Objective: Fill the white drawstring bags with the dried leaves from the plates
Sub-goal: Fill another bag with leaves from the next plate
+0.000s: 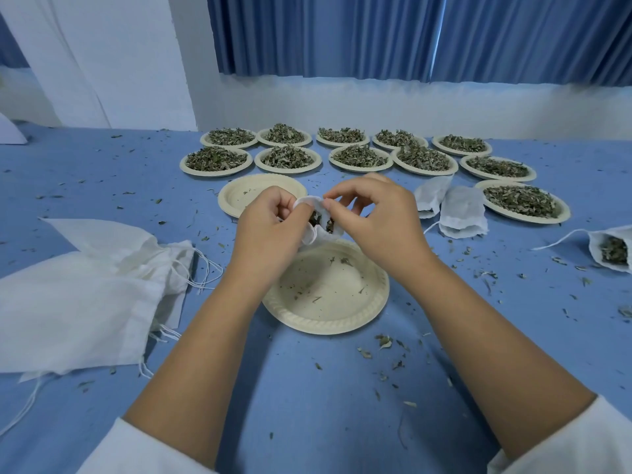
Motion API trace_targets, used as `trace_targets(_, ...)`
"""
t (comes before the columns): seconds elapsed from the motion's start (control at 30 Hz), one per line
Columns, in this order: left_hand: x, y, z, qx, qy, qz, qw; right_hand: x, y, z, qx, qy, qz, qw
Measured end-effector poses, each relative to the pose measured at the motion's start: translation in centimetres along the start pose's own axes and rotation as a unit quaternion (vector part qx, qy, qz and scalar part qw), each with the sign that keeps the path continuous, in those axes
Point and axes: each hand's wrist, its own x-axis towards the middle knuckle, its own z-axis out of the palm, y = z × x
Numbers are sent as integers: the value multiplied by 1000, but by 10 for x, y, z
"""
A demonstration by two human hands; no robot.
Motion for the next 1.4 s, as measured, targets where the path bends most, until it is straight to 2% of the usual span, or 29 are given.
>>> trace_targets(0.07,0,0,0,-1,4,-4,1000,0,-3,-3,47,15,-1,999)
trace_targets(0.13,1,1,-1,-6,11,-10,1000,1,-4,-6,63,-8,-9,998)
trace_targets(0.23,1,1,-1,-17,15,-18,1000,0,-1,-3,7,-85,-15,996)
trace_targets(0.3,0,2,-1,-16,7,-21,1000,-1,1,0,-26,-105,-11,994)
trace_targets(0.47,-1,3,-1,-21,6,-24,999,1,0,-2,-2,-60,16,998)
trace_targets(0.53,-2,4,-1,-19,6,-23,1000,3,-1,-2,5,-47,55,997)
trace_targets(0.6,-2,6,-1,-16,0,-21,1000,3,-2,-4,65,-90,154,982)
trace_targets(0.67,-4,9,0,-29,-20,-19,999,2,-1,-6,150,-184,253,938)
trace_targets(0.7,-6,10,1,-33,-32,-15,999,1,0,-6,189,-217,274,918)
trace_targets(0.77,-8,12,2,-31,-49,-6,998,-1,1,-4,245,-223,273,903)
trace_targets(0.9,-12,15,4,-37,-79,21,996,-2,0,4,249,-165,243,923)
trace_targets(1.03,-18,17,8,-38,-117,58,991,-2,2,8,160,-134,224,952)
trace_targets(1.1,-17,15,8,-30,-92,70,993,-3,1,8,210,-148,223,940)
trace_targets(1.17,-12,13,6,-26,-43,63,997,0,-2,3,289,-187,240,908)
trace_targets(1.23,-6,10,3,-21,10,41,999,6,0,-6,312,-221,267,885)
trace_targets(1.3,-1,5,0,-18,49,14,999,12,2,-14,272,-215,303,887)
trace_targets(1.4,2,1,-2,-11,60,-5,998,12,7,-10,156,-202,330,909)
